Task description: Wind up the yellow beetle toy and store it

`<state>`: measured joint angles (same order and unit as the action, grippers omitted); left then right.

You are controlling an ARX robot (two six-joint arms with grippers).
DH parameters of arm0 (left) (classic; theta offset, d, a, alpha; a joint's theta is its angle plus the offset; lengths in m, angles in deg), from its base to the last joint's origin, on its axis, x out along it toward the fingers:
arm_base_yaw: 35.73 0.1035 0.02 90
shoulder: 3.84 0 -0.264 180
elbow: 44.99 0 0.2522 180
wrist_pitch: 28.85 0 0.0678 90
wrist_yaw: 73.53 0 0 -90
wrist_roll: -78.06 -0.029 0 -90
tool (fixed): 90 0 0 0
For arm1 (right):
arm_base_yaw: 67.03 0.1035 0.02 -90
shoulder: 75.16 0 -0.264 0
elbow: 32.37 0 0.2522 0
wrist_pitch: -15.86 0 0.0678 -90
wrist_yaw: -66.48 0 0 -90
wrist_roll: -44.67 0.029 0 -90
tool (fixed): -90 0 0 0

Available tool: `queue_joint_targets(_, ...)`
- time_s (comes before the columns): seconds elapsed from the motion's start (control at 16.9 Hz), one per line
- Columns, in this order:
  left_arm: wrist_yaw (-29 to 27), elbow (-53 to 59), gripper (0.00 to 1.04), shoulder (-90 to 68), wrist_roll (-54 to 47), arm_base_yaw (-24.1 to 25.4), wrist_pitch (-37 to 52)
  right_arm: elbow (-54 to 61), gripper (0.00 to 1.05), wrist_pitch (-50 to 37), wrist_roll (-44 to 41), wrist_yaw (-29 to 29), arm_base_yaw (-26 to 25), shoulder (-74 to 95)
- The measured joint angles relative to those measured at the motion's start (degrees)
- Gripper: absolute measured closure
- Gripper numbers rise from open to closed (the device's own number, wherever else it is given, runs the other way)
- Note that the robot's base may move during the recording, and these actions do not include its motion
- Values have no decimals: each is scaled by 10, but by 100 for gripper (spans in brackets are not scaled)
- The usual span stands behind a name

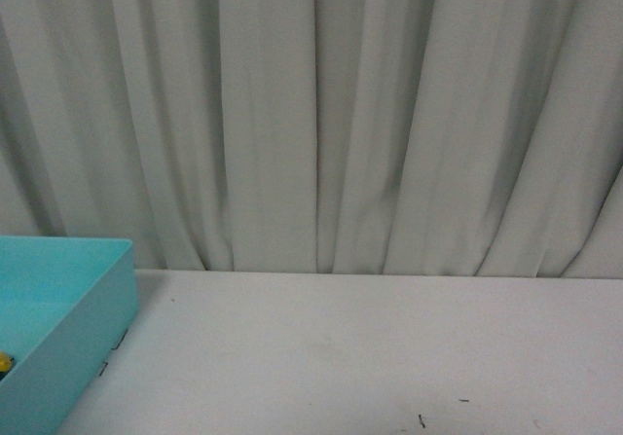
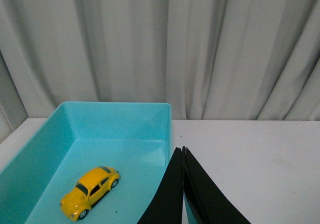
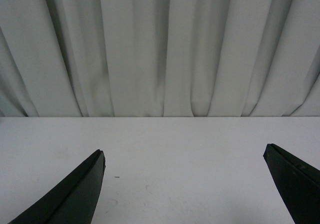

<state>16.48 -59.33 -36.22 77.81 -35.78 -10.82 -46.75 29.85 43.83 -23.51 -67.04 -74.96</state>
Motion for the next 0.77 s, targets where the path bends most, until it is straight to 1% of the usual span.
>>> queue_joint_targets(0.36, 0, 0, 103, 120, 0, 0, -116, 0, 7, 0, 0, 0, 0, 0)
queue_joint_targets(0.77, 0, 0, 103, 195, 0, 0, -188, 0, 7, 0, 0, 0, 0, 0)
